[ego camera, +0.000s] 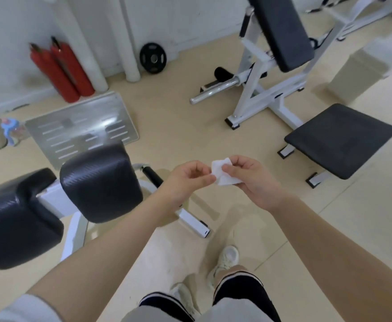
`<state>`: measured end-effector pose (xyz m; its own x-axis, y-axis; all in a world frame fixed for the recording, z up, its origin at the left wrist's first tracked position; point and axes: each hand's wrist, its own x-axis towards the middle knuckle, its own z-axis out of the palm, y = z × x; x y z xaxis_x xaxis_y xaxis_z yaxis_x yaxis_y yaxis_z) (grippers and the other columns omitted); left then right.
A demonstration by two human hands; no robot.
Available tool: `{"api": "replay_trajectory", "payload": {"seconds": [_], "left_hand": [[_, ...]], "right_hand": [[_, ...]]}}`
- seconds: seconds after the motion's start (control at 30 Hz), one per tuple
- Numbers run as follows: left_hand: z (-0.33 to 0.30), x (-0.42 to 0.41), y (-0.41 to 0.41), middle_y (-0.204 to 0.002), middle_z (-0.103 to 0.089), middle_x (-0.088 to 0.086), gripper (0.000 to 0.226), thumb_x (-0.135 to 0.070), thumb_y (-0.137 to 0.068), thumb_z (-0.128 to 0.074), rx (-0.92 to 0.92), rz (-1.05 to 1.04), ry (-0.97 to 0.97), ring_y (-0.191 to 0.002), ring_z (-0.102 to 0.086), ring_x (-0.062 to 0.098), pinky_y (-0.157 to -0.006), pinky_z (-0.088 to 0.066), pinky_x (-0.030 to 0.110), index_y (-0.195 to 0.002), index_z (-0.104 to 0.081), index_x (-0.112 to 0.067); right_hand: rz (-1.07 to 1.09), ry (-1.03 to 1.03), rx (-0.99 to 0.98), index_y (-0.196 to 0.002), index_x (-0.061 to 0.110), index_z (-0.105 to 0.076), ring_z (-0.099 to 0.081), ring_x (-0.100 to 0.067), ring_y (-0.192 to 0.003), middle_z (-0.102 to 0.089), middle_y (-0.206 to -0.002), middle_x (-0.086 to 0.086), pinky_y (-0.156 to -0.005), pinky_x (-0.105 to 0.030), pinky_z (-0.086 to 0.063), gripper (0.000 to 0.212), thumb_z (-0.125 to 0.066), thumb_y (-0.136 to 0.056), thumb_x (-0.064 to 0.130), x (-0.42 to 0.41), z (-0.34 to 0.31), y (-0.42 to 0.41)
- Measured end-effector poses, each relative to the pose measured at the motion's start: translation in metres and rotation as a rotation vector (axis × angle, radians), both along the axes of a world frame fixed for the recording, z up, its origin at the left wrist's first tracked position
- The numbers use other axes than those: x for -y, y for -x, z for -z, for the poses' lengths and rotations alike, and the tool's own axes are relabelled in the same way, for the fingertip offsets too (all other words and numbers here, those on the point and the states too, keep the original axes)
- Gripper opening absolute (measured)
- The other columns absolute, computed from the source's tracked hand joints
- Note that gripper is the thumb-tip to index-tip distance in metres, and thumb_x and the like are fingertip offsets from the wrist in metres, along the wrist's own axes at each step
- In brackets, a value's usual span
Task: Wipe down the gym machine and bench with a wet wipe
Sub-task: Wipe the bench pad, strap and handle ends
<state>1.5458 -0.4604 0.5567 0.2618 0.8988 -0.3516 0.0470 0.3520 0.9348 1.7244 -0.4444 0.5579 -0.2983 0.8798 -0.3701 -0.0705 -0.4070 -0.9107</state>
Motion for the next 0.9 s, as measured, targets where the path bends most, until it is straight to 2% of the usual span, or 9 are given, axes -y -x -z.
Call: {"api": "replay_trajectory", "payload": {"seconds": [0.07, 0.17, 0.3, 0.4, 0.53, 0.67, 0.73, 0.83, 0.9], "left_hand": [[-0.009, -0.007, -0.012, -0.077, -0.056, 0.003, 0.019, -0.004, -0.085, -0.062, -0.033, 0.043, -0.029, -0.069, -0.049, 0.011, -0.067, -0.042, 0.014, -0.072, -0.055, -0.014], [-0.012, -0.026, -0.036, -0.067, -0.055, -0.002, 0.022, -0.001, -0.086, -0.06, -0.035, 0.073, -0.052, -0.066, -0.048, 0.011, -0.071, -0.041, 0.023, -0.069, -0.054, -0.014], [-0.01, -0.066, -0.081, -0.07, -0.06, -0.002, 0.021, -0.003, -0.087, -0.059, -0.041, 0.036, -0.075, -0.069, -0.058, 0.008, -0.075, -0.044, 0.023, -0.071, -0.054, -0.015], [-0.014, -0.106, -0.127, -0.074, -0.062, -0.001, 0.02, -0.003, -0.09, -0.055, 0.002, 0.015, -0.091, -0.071, -0.064, 0.002, -0.075, -0.047, 0.02, -0.074, -0.052, -0.015], [-0.019, -0.163, -0.196, -0.092, -0.065, -0.002, 0.022, -0.004, -0.09, -0.055, 0.035, -0.015, -0.105, -0.08, -0.062, 0.003, -0.078, -0.045, 0.019, -0.073, -0.05, -0.016], [-0.015, -0.212, -0.257, -0.117, -0.06, -0.016, 0.023, -0.009, -0.087, -0.061, -0.015, 0.004, -0.113, -0.093, -0.06, -0.004, -0.082, -0.041, 0.018, -0.068, -0.052, -0.019], [-0.015, -0.235, -0.284, -0.109, -0.062, -0.019, 0.024, -0.01, -0.086, -0.063, -0.081, -0.025, -0.132, -0.082, -0.06, 0.002, -0.076, -0.04, 0.02, -0.067, -0.052, -0.02], [-0.013, -0.272, -0.316, -0.076, -0.064, -0.008, 0.015, -0.011, -0.084, -0.064, -0.154, -0.096, -0.14, -0.067, -0.053, 0.006, -0.066, -0.041, 0.017, -0.071, -0.056, -0.015], [-0.012, -0.303, -0.33, -0.072, -0.062, -0.001, 0.008, -0.013, -0.084, -0.063, -0.169, -0.125, -0.077, -0.067, -0.055, 0.012, -0.068, -0.045, 0.024, -0.077, -0.058, -0.011]], "right_hand": [[0.005, -0.012, 0.001, -0.082, 0.011, -0.059, -0.056, -0.012, -0.065, -0.06, -0.075, -0.003, -0.06, -0.017, -0.046, 0.007, -0.057, -0.088, 0.007, -0.005, -0.007, -0.019], [-0.025, -0.015, -0.009, -0.077, 0.012, -0.056, -0.051, -0.012, -0.059, -0.059, -0.066, 0.002, -0.054, -0.017, -0.04, 0.009, -0.06, -0.085, 0.01, -0.016, -0.012, -0.052], [0.009, 0.008, -0.184, -0.071, 0.014, -0.054, -0.06, -0.021, -0.076, -0.064, -0.087, -0.008, -0.06, -0.022, -0.047, 0.012, -0.065, -0.076, 0.012, -0.046, -0.01, -0.11], [0.094, 0.033, -0.173, -0.067, 0.014, -0.048, -0.054, -0.013, -0.061, -0.057, -0.066, 0.002, -0.056, -0.018, -0.044, 0.021, -0.067, -0.075, 0.01, -0.08, -0.015, -0.156], [0.198, -0.017, 0.074, -0.074, 0.011, -0.051, -0.058, -0.014, -0.064, -0.059, -0.067, -0.001, -0.06, -0.021, -0.052, 0.018, -0.057, -0.087, 0.0, -0.138, -0.026, -0.226], [0.251, -0.173, 0.636, -0.088, 0.019, -0.061, -0.057, -0.014, -0.076, -0.061, -0.08, 0.002, -0.07, -0.024, -0.048, 0.008, -0.066, -0.084, 0.015, -0.198, -0.028, -0.287], [0.288, -0.265, 0.78, -0.088, 0.02, -0.062, -0.055, -0.011, -0.077, -0.058, -0.077, 0.009, -0.07, -0.021, -0.043, 0.003, -0.063, -0.086, 0.02, -0.226, -0.032, -0.299], [0.304, -0.412, 0.895, -0.09, 0.012, -0.06, -0.05, -0.012, -0.077, -0.054, -0.077, 0.007, -0.063, -0.02, -0.038, 0.007, -0.057, -0.087, 0.018, -0.265, -0.032, -0.299], [0.291, -0.484, 0.95, -0.089, 0.012, -0.057, -0.05, -0.013, -0.077, -0.054, -0.08, 0.005, -0.061, -0.022, -0.036, 0.005, -0.055, -0.088, 0.016, -0.291, -0.027, -0.297]]}}
